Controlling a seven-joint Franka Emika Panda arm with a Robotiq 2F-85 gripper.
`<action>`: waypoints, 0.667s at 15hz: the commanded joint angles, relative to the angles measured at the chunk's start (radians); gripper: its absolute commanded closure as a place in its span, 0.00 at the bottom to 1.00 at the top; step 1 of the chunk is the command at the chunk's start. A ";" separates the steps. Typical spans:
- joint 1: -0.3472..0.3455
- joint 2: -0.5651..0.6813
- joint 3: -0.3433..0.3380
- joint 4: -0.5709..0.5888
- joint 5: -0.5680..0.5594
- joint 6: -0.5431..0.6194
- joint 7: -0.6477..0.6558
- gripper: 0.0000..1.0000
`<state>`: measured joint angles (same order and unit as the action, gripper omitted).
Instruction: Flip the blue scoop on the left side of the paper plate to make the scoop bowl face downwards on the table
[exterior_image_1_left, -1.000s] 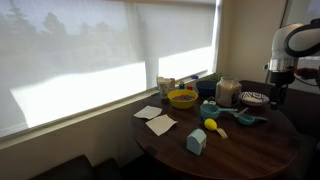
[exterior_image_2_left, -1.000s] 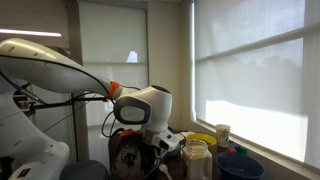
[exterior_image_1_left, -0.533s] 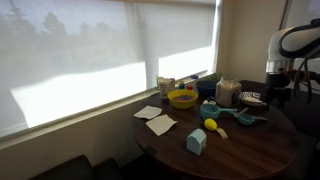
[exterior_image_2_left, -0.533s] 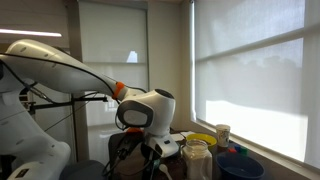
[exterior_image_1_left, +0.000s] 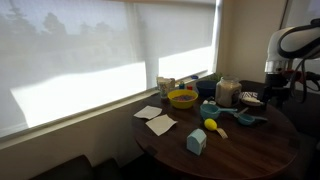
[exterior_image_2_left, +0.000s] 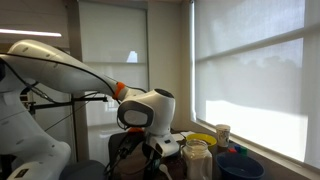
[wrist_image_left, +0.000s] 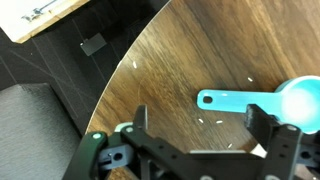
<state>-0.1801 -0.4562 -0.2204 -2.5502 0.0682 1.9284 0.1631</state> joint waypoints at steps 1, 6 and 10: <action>-0.030 0.020 0.050 0.010 0.020 -0.004 0.110 0.00; -0.042 0.058 0.086 0.033 0.063 -0.027 0.324 0.00; -0.042 0.095 0.086 0.043 0.111 -0.028 0.409 0.00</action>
<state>-0.1981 -0.4079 -0.1521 -2.5446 0.1203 1.9238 0.5205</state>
